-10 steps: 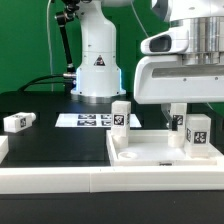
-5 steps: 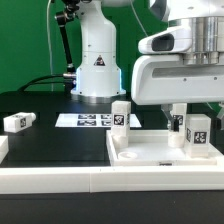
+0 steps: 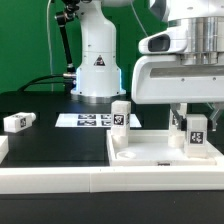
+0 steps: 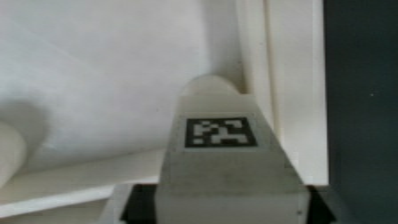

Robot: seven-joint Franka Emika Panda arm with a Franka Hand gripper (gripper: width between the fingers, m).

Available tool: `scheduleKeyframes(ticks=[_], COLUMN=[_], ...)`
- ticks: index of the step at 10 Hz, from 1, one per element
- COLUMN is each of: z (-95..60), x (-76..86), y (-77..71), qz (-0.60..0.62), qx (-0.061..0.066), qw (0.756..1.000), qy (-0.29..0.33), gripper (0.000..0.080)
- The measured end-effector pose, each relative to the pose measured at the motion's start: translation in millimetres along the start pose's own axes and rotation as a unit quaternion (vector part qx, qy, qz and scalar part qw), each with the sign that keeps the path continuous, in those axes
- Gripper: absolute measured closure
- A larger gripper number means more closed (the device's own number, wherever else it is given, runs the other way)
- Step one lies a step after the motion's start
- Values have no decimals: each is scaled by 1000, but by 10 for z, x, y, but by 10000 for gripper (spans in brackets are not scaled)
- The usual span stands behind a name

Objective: Assemble square table

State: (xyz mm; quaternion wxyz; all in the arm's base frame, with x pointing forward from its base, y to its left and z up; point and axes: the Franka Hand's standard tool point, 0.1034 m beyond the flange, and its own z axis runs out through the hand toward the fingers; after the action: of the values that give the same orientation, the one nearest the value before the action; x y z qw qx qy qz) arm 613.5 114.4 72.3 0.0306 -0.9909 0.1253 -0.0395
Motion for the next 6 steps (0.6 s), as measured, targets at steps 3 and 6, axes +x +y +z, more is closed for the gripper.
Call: scheduleKeyframes(ticks=[3, 6], z=[4, 9], x=[-2, -7], y=[0, 3], qz=[92, 206], qx=[0, 1], qw=[996, 979], qy=[0, -1], gripper=[511, 509])
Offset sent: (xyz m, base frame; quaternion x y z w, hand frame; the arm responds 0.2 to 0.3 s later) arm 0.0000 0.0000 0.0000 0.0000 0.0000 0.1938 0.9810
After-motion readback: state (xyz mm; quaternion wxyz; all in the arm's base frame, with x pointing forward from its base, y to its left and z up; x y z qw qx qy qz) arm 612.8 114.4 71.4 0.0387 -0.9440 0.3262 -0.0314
